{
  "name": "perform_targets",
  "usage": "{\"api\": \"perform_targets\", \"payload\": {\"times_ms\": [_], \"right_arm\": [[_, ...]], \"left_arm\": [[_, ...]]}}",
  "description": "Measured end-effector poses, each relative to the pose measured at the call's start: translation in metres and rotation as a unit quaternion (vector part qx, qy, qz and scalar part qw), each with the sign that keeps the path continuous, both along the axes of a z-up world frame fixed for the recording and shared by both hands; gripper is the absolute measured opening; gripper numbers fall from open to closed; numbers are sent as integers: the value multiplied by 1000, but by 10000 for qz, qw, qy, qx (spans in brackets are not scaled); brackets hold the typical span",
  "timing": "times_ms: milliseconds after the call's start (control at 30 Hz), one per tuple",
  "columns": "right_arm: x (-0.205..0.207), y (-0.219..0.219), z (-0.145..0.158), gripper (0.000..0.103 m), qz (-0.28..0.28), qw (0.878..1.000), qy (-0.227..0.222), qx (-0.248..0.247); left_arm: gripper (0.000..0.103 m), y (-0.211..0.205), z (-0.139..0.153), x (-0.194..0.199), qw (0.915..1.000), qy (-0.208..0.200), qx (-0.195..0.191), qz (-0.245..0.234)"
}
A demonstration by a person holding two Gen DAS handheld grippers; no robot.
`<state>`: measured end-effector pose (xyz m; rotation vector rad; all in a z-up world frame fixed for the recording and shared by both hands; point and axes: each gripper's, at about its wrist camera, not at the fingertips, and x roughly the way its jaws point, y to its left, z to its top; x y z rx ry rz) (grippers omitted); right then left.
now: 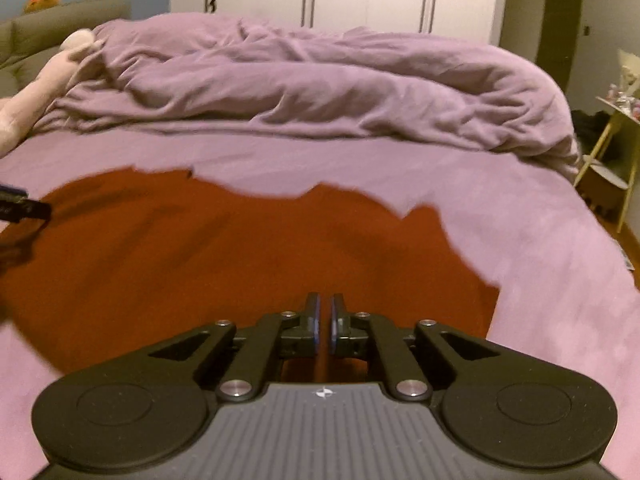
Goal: Fold small clothes
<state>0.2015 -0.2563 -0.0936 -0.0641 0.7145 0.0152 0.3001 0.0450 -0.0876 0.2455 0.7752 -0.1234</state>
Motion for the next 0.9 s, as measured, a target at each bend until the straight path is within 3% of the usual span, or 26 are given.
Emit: {"api": "perform_targets", "payload": {"times_ms": [100,233,333,433,567,667,800,833,900], "right_arm": [[-19,-4,-4,17,-155,9988,-31,-456],[-42,-3,5,17,-767,9917,66,-1033],[-55,4,14,26,-998,9879,103,-1181],[-61,14,22,29,-917,9919,71,-880],[-60,35,25,35,-651,9976,45,-216],[-56,57,20,35,-288,9994,67,172],[-51,85,9,35,3,9993,130,343],[-49,90,8,35,54,9992,124,386],[-47,96,9,35,141,9987,92,473]], "left_arm": [[78,-2,-3,-8,9999,15,126,-31],[80,5,2,-13,9999,81,-16,76],[82,12,5,-15,9996,140,-150,169],[86,21,7,-18,9989,243,-334,243],[89,45,8,-18,9931,515,-976,397],[89,72,5,-13,9828,770,-1558,620],[89,100,-4,-6,9687,1060,-2101,785],[89,103,-7,-4,9669,1150,-2149,757],[87,107,-8,0,9728,1073,-1866,855]]}}
